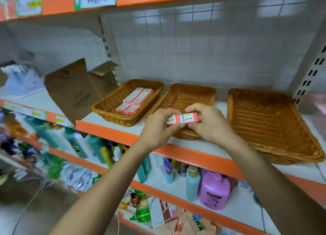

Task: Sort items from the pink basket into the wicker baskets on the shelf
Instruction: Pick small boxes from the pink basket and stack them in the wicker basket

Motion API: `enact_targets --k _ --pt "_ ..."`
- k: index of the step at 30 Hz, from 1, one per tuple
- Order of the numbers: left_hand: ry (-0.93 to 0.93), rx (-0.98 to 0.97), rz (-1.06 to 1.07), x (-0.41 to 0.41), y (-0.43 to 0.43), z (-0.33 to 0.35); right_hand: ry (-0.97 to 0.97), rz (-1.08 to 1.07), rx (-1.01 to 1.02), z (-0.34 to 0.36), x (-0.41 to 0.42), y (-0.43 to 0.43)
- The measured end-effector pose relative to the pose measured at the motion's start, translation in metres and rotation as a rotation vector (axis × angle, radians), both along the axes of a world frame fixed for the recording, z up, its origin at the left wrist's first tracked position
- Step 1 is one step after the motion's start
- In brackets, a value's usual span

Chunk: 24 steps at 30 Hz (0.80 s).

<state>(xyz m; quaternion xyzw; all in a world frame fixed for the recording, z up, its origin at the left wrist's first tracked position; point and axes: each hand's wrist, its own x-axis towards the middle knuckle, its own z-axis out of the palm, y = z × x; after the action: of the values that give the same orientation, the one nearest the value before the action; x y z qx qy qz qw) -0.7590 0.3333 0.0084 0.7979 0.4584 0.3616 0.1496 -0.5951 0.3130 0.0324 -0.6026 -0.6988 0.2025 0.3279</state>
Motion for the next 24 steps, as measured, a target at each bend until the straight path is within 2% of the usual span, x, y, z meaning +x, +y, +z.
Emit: enact_targets --k 4,9,13,16,24 --pt "0.093 0.069 0.035 -0.022 0.025 0.005 -0.242 0.013 0.113 0.002 -0.024 0.028" --pt "0.245 0.091 0.079 -0.053 0.059 0.013 -0.334 0.041 0.155 0.006 -0.056 0.069" --pt "0.358 0.069 0.223 -0.075 0.08 0.015 -0.396 0.062 0.184 0.006 -0.077 0.096" --pt "0.326 0.063 0.144 -0.088 0.095 0.014 -0.415 0.067 0.174 0.004 -0.089 0.11" --pt "0.402 -0.007 0.009 -0.127 0.144 0.019 -0.431 -0.019 0.118 -0.001 -0.131 0.143"
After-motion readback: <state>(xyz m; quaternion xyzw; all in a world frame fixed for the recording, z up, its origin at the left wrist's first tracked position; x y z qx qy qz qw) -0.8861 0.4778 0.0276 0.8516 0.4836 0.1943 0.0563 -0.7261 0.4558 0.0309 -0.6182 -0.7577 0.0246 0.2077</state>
